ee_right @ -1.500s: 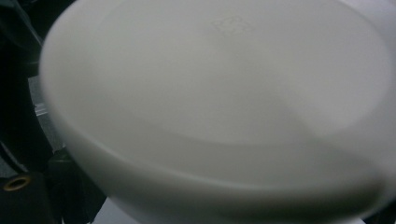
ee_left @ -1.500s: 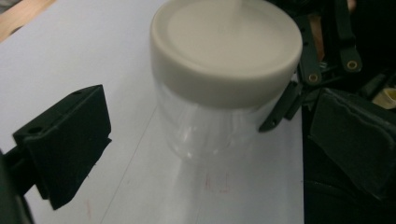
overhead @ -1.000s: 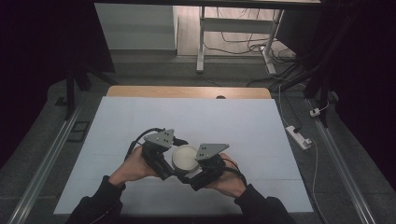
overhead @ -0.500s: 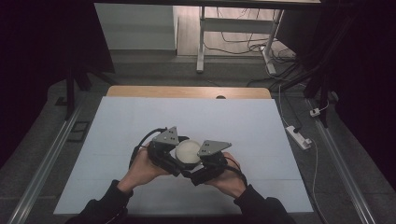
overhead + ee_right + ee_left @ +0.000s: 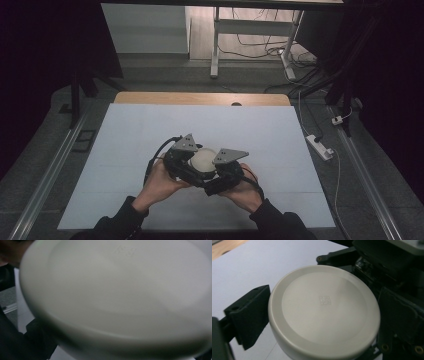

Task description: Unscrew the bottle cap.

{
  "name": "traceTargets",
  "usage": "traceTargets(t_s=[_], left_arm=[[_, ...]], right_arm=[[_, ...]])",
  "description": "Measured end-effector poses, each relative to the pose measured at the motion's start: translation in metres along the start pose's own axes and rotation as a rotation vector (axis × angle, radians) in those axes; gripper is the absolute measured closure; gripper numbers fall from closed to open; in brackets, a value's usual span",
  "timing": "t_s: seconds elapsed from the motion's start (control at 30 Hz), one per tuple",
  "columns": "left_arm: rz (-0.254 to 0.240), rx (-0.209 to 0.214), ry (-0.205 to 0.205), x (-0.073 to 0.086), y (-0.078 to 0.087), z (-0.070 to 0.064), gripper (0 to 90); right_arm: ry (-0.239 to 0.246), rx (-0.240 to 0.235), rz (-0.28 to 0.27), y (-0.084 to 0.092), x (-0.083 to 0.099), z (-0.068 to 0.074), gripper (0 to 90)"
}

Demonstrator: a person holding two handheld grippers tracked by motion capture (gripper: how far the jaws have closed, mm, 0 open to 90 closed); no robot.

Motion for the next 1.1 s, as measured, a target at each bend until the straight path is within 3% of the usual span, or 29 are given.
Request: traceTargets(t_s=[0.07,0.27,0.53,0.7,0.8,0.87,1.0,1.1], left_arm=[[0.002,0.012,-0.035,0.0,0.006,0.001,0.0],[0.024,0.128,-0.166,0.006,0.025,0.007,0.0],[0.006,0.312,-0.245,0.014,0.031,0.006,0.0],[0.048,0.343,-0.308,0.018,0.026,-0.003,2.7],[0.046,0.326,-0.333,0.017,0.027,-0.007,7.4],[0.05,0.286,-0.315,0.015,0.027,-0.007,7.6],[0.051,0.188,-0.247,0.01,0.021,-0.006,7.8],[0.056,0.108,-0.175,0.006,0.015,-0.006,7.8]], right_arm=[[0.011,-0.006,-0.002,0.001,0.0,0.001,6.4],[0.038,-0.055,-0.022,0.005,-0.002,0.004,6.4],[0.123,-0.179,-0.027,0.007,-0.003,0.022,6.4],[0.156,-0.219,-0.029,0.008,-0.003,0.031,6.4],[0.163,-0.223,-0.033,0.009,-0.003,0.032,6.4],[0.158,-0.212,-0.036,0.009,-0.004,0.031,6.4],[0.124,-0.158,-0.032,0.008,-0.004,0.023,6.4],[0.089,-0.113,-0.023,0.006,-0.003,0.017,6.4]])
Point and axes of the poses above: each handheld gripper's, and its own axes: y roughly backward along the jaws, x roughly out of its underside, z roughly to its left, the point moved 5 cm from there along -y, roughly forward along the jaws, and after that the axes turned 6 degrees about x, right-handed, at the moved point
